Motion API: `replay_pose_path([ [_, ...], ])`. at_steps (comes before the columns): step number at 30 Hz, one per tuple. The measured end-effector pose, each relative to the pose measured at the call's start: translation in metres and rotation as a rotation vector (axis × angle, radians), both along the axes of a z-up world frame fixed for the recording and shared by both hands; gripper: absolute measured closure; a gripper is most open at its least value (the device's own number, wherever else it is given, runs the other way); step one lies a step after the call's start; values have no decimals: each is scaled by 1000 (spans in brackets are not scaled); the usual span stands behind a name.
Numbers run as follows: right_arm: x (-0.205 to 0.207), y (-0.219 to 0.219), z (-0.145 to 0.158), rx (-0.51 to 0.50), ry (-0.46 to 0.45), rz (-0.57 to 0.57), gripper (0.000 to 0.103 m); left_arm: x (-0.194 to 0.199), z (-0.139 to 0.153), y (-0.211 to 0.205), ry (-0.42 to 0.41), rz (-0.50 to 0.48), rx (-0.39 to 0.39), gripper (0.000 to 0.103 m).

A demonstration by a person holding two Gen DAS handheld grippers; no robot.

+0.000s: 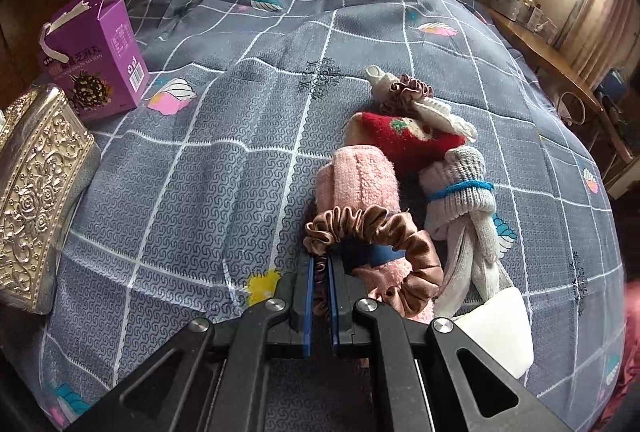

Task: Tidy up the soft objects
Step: 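Place the white packet into the gold tray and open the left gripper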

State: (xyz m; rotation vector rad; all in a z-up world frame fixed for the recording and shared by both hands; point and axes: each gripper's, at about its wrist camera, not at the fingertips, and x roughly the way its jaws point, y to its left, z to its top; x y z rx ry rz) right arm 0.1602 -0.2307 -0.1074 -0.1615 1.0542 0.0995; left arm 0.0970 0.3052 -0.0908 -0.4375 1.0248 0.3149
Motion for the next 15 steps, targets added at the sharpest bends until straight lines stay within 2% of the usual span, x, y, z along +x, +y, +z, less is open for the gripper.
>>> replay_pose_path([
  [1,0,-1,0,6,1,-4,97,-3,1,-3,-6,-5,11,54],
  [3,1,-2,1,27,3,-12,97,-7,6,-9,-32,-23,45,41],
  [4,1,-3,2,39,3,-15,97,-12,8,-11,-44,-27,60,39],
  [11,0,-6,6,97,-4,-50,97,-42,28,-25,-98,-21,134,39],
  [15,-2,-10,14,181,-17,-75,97,-61,34,-37,-131,-42,163,39],
])
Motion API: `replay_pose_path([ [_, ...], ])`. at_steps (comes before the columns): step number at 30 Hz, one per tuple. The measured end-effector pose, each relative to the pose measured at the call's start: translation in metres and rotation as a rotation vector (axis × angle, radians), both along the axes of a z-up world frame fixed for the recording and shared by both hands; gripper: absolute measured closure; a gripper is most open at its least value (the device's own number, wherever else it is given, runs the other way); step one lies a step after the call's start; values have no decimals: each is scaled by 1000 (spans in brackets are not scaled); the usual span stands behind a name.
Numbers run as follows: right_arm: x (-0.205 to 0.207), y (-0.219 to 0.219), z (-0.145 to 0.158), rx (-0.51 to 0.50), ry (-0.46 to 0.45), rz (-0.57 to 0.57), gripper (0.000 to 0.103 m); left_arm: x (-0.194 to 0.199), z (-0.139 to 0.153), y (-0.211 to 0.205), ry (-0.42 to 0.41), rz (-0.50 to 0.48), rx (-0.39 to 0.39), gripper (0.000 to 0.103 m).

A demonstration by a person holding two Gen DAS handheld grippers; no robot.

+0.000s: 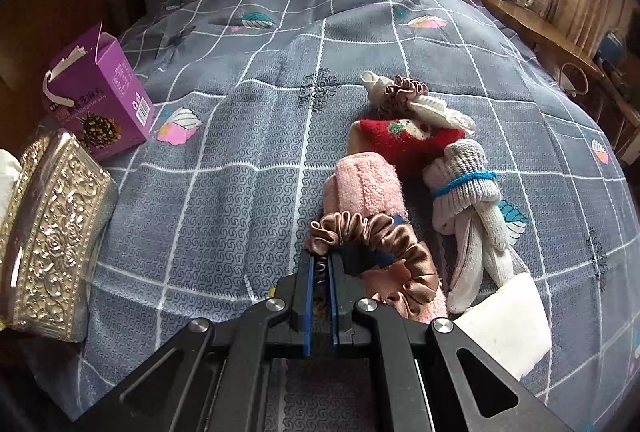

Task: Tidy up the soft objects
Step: 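Place the white packet into the gold tray and open the left gripper, then carry the pink scrunchie to the tray and release it from the right gripper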

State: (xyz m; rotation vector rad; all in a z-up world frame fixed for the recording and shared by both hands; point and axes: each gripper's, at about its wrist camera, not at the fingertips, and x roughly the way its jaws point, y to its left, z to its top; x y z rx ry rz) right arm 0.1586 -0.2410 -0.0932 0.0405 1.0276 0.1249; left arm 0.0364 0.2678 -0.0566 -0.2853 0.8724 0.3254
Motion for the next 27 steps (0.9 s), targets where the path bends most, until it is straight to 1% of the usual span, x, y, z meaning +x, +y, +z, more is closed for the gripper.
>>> replay_pose_path([
  [3,0,-2,5,58,-6,-22,97,-11,2,-10,-9,-26,6,38],
  [6,3,-1,9,95,-10,-36,97,-20,4,-18,-17,-45,13,39],
  [12,17,15,30,111,-37,-33,97,-31,7,-32,-28,-86,42,38],
  [20,45,63,79,101,-108,30,97,-42,10,-38,-39,-106,56,38],
  [23,53,88,104,112,-152,66,97,-46,9,-39,-43,-112,61,38],
  [27,56,131,141,139,-218,150,97,-49,8,-40,-42,-120,60,38],
])
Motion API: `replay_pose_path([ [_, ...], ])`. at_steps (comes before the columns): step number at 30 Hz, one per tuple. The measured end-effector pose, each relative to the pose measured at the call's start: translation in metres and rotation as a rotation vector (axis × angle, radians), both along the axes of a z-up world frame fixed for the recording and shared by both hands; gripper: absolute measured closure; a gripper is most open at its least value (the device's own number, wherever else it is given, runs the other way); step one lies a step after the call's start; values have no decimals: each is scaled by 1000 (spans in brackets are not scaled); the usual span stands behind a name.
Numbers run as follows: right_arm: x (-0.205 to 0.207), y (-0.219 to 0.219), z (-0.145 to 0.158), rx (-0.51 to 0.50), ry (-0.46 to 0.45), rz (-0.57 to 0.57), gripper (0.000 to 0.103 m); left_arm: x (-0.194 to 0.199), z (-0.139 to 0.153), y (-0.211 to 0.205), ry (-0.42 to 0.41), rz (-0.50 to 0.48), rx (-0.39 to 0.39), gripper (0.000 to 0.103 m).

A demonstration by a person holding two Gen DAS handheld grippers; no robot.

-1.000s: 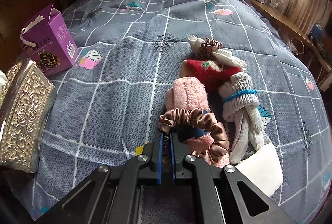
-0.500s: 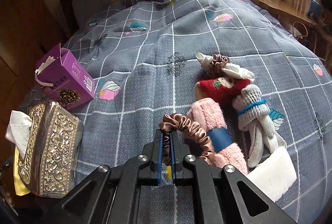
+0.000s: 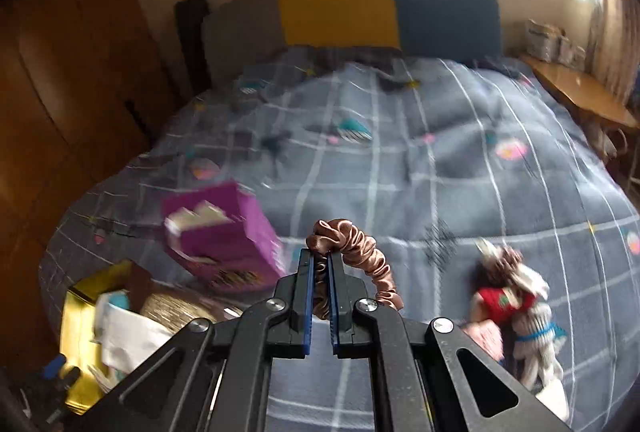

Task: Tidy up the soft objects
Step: 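Carry the pink scrunchie to the tray and release it from the right gripper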

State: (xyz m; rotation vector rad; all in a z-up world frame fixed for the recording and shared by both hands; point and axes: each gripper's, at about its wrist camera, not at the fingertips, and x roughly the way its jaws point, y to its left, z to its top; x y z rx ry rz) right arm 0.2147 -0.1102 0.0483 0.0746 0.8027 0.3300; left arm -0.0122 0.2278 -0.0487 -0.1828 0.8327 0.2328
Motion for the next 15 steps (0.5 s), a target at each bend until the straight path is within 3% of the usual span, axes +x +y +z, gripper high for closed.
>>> replay_pose_path([
  [7,-34,95,36,34,-87,254,97,-5,-2,3,-6,6,6,38],
  [15,-86,181,2,17,-34,506,97,-12,-6,16,-7,35,-10,38],
])
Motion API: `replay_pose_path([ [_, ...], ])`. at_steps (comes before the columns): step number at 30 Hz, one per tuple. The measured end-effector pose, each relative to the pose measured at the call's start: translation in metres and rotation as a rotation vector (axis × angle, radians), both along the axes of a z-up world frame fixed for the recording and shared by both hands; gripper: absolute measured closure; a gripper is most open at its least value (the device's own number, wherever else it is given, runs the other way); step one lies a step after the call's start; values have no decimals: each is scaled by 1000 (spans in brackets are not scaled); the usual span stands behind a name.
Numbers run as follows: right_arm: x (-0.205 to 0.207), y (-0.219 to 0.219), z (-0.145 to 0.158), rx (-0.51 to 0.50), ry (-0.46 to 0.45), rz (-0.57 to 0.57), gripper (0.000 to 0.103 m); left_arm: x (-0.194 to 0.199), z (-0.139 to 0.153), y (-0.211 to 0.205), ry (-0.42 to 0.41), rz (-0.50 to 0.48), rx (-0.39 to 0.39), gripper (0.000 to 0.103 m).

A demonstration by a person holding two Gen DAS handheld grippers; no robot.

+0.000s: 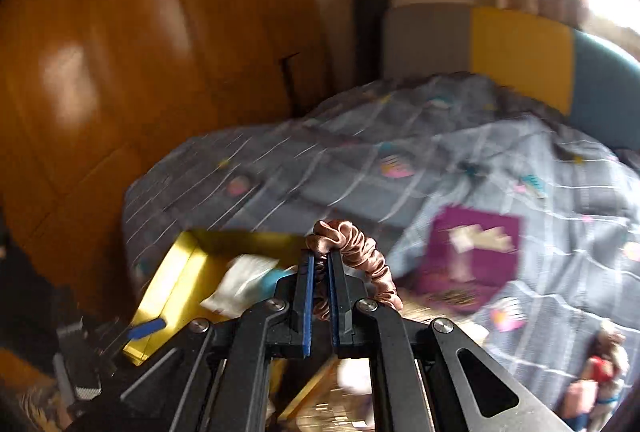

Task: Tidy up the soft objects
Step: 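Carry the pink scrunchie to the tray and release it from the right gripper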

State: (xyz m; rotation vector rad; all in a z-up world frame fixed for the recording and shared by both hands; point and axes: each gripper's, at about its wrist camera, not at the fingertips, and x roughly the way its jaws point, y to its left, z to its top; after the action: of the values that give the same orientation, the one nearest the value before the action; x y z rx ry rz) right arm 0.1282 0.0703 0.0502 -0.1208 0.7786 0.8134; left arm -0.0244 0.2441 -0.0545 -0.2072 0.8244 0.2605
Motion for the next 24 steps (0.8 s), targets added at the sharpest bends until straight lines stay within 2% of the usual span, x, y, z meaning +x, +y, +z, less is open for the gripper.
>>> replay_pose_path([
  [7,-26,47,-44,-2,108,120,97,-12,-3,26,-16,85,-33,38],
  [14,-41,85,-79,18,190,178,94,-20,-8,52,-15,170,-58,38],
  [20,-49,100,-106,-8,247,185,77,-23,-8,51,-14,166,-42,38],
  [22,-48,97,-109,10,279,174,52,-23,-9,51,-17,164,-52,38],
  [24,-49,93,-109,26,276,164,49,-24,-7,50,-22,170,-51,38],
])
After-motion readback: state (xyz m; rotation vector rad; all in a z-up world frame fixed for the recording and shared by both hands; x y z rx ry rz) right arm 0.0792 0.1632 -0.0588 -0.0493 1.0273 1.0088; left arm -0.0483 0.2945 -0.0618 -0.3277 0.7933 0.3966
